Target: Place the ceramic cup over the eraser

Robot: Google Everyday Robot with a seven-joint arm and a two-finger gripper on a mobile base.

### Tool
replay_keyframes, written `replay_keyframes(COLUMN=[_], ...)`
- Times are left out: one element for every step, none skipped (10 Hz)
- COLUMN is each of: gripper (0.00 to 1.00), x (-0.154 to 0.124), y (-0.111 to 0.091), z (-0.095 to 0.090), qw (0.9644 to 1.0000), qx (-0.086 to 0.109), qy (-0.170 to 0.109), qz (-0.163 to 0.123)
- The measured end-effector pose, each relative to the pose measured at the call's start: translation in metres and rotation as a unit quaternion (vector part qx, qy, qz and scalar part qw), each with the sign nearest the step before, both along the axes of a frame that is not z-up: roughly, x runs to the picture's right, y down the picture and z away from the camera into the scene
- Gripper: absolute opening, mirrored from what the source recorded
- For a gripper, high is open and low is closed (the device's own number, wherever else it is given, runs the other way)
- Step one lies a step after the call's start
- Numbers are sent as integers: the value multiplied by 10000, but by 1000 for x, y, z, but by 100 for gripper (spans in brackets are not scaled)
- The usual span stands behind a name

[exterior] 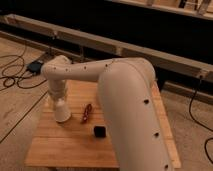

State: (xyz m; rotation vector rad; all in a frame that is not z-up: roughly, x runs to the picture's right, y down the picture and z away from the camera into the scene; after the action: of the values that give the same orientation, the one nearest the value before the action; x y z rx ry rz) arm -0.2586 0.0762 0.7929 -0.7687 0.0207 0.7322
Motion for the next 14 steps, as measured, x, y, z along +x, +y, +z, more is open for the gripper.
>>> replay_keyframes(gripper=[0, 0, 0, 0, 0, 0, 0, 0, 0, 0, 0, 0, 0, 0], x=[5, 14, 17, 48, 64, 73, 76, 76, 81, 87, 92, 99, 106, 112], y=[-12, -28, -32, -57, -62, -63, -58, -49, -45, -35, -25, -18, -10, -3], z=[-7, -19, -23, -76, -101, -114, -126, -140, -148, -160, -168, -173, -178, -180], qw=[9999, 9995, 9993, 9969, 9951, 9940, 9932, 9925, 9914, 9900, 9886, 9868, 9846, 9826], qx=[88, 221, 263, 580, 715, 768, 794, 791, 817, 801, 778, 783, 783, 787], qy=[8, 51, 73, 330, 491, 588, 669, 739, 822, 946, 1055, 1167, 1294, 1401], qz=[98, 220, 251, 420, 469, 500, 523, 566, 604, 670, 739, 807, 882, 933])
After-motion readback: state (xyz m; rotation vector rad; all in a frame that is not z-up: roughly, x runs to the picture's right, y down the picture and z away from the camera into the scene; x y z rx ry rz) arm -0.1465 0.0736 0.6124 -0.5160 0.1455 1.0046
